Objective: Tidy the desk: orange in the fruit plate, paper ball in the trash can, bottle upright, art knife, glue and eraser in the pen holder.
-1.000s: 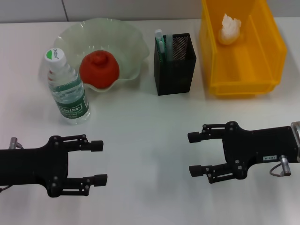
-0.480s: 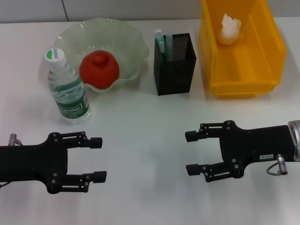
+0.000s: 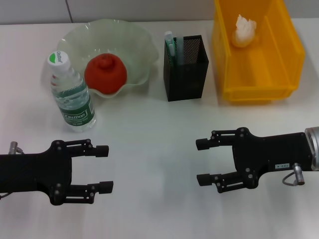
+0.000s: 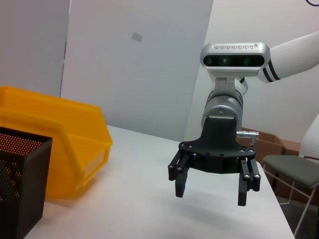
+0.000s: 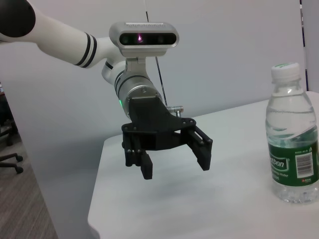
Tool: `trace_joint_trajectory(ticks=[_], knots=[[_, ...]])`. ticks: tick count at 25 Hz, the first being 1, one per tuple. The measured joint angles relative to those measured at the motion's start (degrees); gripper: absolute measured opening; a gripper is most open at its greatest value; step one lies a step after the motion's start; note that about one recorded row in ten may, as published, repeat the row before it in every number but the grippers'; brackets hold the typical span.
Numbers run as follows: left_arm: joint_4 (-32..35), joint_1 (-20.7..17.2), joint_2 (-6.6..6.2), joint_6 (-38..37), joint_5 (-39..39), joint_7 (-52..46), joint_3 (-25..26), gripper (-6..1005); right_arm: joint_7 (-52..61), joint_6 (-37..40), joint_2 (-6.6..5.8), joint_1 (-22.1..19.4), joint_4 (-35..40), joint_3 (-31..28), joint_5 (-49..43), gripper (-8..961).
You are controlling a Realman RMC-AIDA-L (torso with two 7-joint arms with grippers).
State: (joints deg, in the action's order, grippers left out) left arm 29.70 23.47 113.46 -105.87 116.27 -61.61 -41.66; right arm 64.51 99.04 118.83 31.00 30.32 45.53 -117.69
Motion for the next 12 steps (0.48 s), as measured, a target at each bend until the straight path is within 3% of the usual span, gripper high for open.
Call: trace_joint_trajectory(ticks=[12], knots=[[0.0, -0.01, 0.0, 0.17, 0.0, 0.01, -0.13, 770, 0.01, 0.01, 0.0, 0.02, 0.0, 0.0, 0.01, 779]])
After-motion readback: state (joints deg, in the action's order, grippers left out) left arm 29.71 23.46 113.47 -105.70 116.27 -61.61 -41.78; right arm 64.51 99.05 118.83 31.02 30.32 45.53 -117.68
